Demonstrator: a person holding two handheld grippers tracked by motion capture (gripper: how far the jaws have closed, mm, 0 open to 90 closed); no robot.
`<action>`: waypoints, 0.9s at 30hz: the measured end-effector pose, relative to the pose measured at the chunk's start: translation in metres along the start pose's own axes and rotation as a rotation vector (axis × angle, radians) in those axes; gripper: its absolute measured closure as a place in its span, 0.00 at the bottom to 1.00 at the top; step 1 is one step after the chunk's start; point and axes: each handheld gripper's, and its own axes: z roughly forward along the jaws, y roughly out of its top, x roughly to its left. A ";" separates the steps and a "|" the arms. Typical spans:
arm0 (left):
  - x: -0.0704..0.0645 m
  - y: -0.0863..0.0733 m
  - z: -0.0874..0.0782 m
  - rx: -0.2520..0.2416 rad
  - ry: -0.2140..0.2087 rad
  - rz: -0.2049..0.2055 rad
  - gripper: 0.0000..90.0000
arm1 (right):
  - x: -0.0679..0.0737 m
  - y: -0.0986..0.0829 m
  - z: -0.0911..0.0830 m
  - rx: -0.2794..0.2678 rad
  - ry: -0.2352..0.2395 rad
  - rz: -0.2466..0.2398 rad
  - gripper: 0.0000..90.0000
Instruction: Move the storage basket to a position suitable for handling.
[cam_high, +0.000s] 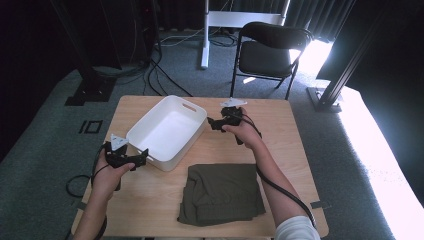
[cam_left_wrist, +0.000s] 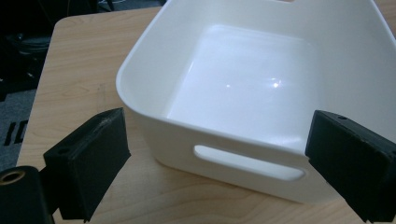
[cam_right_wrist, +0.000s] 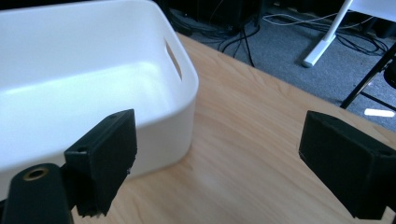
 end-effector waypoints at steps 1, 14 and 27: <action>0.001 0.002 0.002 -0.002 0.002 -0.004 0.08 | 0.001 0.003 0.002 -0.003 0.000 0.003 0.12; 0.007 0.001 0.023 0.010 0.014 -0.044 0.08 | 0.013 0.012 0.037 -0.002 -0.018 -0.012 0.12; 0.009 0.000 0.032 0.012 0.029 -0.063 0.08 | 0.012 0.001 0.040 0.011 -0.021 -0.011 0.12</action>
